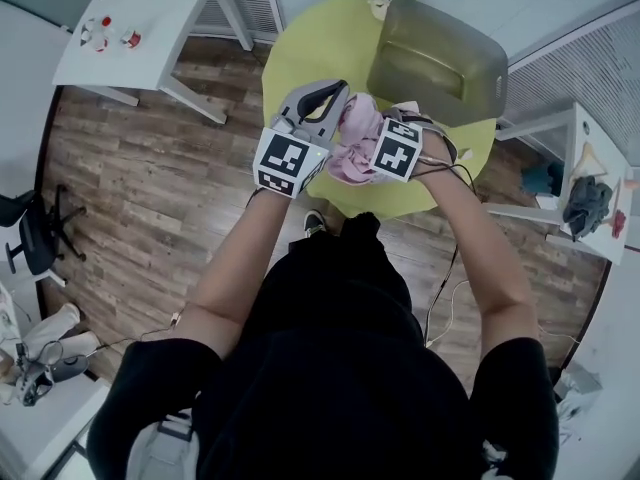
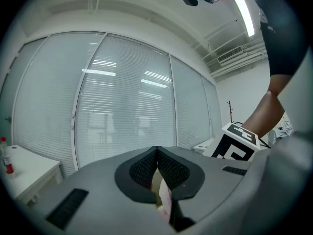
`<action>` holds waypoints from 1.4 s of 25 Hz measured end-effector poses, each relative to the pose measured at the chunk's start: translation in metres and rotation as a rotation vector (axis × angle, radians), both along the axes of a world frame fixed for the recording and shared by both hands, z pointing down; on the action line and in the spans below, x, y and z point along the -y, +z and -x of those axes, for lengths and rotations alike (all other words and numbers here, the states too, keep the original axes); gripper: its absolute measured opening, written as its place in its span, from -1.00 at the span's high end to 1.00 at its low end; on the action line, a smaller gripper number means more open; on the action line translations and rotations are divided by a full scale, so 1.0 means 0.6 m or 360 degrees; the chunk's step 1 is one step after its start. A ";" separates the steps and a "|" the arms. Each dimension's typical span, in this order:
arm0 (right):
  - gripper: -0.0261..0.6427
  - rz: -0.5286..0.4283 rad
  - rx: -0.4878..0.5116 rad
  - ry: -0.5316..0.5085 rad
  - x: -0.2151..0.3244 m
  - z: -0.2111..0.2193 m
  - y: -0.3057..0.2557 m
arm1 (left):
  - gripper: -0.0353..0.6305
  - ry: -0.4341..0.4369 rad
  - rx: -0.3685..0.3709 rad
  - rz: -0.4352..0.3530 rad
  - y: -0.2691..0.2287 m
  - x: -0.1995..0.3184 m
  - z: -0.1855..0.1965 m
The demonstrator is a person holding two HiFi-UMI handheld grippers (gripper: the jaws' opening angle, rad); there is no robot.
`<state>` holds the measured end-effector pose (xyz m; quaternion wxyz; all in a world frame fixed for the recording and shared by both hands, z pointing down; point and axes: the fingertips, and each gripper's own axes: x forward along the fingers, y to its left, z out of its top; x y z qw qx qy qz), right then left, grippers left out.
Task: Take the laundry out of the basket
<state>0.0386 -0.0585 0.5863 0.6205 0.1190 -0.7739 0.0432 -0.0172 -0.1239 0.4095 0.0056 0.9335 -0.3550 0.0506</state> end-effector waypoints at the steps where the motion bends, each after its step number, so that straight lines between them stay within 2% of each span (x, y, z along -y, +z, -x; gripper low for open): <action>1: -0.37 0.0014 0.0009 0.0001 0.004 0.003 0.014 | 0.87 -0.0012 0.0007 0.0017 0.013 0.002 0.001; 7: -0.37 0.0107 0.0040 -0.0015 0.026 0.011 0.094 | 0.87 -0.0101 0.0034 0.0105 0.071 0.019 0.013; 13: -0.37 0.0166 0.0051 -0.0039 0.045 0.030 0.128 | 0.87 -0.0149 0.0028 0.0148 0.097 0.034 0.031; 26: -0.37 0.0219 0.0031 -0.0047 0.071 0.060 0.207 | 0.87 -0.0226 0.0039 0.0223 0.150 0.054 0.067; 35: -0.37 0.0242 0.0007 -0.0096 0.060 0.080 0.259 | 0.87 -0.0250 0.0096 0.0282 0.219 0.041 0.085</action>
